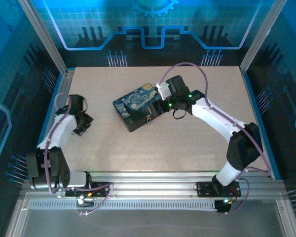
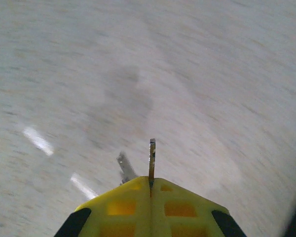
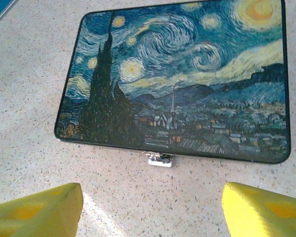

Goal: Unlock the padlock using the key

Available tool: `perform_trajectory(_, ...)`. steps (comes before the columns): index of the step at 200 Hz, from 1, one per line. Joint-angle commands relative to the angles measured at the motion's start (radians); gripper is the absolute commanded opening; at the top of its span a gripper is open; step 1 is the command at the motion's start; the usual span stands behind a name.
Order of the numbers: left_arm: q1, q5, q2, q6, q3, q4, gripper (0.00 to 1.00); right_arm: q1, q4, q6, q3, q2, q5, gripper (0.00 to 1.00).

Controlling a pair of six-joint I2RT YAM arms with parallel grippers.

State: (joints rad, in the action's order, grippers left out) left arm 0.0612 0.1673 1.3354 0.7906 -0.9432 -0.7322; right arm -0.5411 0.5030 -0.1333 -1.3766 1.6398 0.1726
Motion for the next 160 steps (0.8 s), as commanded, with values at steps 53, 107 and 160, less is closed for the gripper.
perform_trajectory(53,-0.651,0.051,0.221,0.157,-0.324,-0.017,0.04,0.178,0.030,-0.227,0.073,-0.068,0.115,0.74)
perform_trajectory(107,-0.844,-0.053,0.646,0.045,-0.658,0.006,0.04,0.309,0.068,-0.322,0.201,-0.114,0.037,0.72)
perform_trajectory(160,-0.943,-0.150,0.908,0.025,-0.897,0.002,0.05,0.426,0.062,-0.344,0.339,-0.186,0.021,0.71)
